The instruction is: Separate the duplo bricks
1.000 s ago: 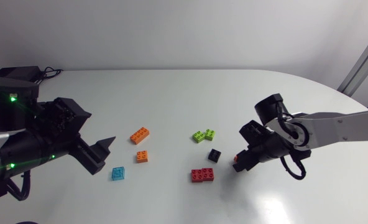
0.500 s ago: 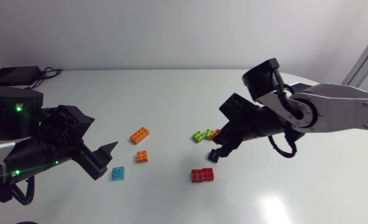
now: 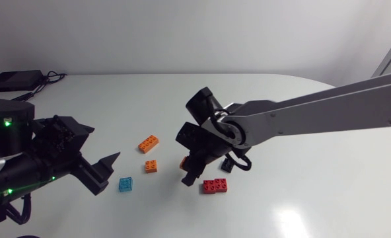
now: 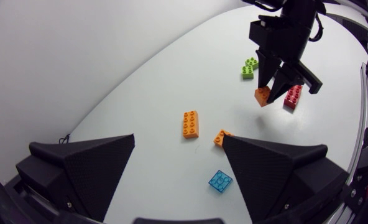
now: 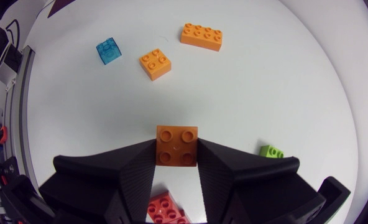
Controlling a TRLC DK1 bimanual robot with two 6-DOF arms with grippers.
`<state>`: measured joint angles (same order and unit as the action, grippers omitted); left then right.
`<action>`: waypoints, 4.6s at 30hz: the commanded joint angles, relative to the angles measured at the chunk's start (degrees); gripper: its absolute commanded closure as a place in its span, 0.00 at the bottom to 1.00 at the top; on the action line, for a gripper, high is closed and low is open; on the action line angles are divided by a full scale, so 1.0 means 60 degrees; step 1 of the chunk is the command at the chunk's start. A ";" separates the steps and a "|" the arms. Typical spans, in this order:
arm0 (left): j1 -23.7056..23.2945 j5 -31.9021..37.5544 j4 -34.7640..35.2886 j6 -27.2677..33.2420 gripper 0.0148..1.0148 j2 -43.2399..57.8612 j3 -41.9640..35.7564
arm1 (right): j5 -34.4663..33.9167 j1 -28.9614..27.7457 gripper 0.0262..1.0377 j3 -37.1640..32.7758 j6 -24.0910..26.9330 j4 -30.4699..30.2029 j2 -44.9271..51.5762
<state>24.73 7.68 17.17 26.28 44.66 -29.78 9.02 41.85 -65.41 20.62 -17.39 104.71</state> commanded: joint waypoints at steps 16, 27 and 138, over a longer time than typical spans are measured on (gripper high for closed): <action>-0.0299 -0.0123 -0.0049 0.0102 0.03 -0.0164 0.0496 | 0.0241 0.0555 0.72 -0.2502 0.0298 -0.0457 0.2207; -0.0299 -0.0196 -0.0269 0.0117 0.03 0.0144 0.0408 | 0.0079 0.0628 0.53 -0.3191 0.0430 -0.1218 0.2735; -0.1983 0.2015 -0.0532 0.2109 0.03 -0.7591 0.3894 | -0.4359 -0.4074 0.04 0.8440 0.0459 0.2195 -1.6748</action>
<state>13.43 19.46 15.97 37.12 0.32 -8.34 -17.10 16.95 -16.29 22.15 -5.65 5.02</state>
